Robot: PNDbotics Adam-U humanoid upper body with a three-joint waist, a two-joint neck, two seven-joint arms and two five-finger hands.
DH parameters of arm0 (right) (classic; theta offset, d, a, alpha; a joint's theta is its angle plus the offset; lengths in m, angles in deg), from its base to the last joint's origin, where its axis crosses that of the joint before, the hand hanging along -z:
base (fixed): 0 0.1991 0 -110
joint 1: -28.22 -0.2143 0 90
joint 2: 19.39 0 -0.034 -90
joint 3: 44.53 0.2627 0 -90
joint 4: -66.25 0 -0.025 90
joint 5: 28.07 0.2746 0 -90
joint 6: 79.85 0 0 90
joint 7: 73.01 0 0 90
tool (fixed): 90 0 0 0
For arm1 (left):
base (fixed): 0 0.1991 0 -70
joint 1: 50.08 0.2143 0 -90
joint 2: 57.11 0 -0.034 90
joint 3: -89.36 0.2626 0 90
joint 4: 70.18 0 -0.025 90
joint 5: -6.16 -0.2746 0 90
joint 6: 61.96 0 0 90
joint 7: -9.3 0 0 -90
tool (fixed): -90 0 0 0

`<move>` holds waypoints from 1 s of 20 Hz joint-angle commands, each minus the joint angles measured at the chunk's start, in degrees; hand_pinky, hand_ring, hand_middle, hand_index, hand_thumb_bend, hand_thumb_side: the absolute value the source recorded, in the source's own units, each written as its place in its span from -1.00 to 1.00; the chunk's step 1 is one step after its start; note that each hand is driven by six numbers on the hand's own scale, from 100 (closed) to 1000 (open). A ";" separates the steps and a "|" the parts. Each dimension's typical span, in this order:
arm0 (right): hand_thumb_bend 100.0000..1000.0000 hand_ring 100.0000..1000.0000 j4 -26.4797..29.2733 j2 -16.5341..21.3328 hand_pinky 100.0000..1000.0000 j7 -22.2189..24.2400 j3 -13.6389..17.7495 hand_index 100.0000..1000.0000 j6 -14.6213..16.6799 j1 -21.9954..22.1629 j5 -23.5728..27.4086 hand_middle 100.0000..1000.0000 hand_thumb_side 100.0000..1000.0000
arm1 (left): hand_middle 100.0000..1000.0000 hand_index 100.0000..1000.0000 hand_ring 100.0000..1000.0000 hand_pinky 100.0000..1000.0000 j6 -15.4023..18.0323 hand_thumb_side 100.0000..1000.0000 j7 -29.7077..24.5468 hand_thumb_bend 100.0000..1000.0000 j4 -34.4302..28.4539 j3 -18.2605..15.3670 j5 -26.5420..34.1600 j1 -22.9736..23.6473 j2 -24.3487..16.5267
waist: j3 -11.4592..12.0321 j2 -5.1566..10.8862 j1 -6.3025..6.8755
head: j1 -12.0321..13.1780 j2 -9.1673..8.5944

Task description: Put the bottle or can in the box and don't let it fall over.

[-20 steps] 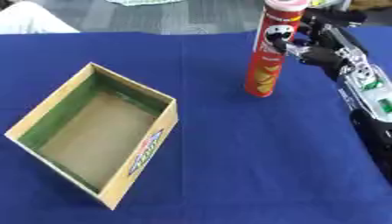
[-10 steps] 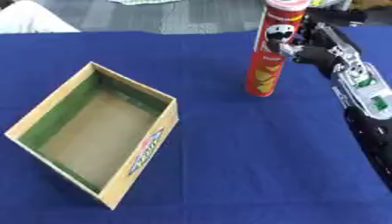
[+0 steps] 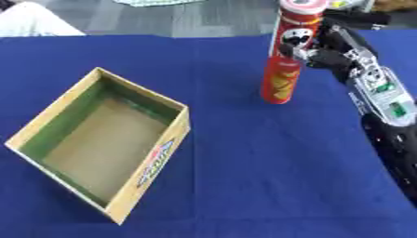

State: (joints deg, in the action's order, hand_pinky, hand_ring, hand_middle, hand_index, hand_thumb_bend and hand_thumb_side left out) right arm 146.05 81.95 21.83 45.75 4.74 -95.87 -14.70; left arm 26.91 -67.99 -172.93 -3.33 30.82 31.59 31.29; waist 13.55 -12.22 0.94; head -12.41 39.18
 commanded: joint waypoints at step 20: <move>0.07 1.00 -1.69 -0.55 0.83 -2.28 -0.87 0.48 -2.62 -3.39 -2.05 1.00 -0.94 | 0.76 0.68 0.88 0.42 0.12 0.81 -0.10 -0.12 -0.66 -0.48 -0.09 -0.82 -0.66 | 0.39 0.34 0.04 | 0.05 -0.73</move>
State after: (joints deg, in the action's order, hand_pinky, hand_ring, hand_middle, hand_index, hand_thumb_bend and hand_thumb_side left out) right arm 144.03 80.53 19.84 44.70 2.23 -98.11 -16.74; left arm 26.91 -67.99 -172.93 -3.33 30.82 31.37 31.34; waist 13.83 -12.58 0.93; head -12.41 39.14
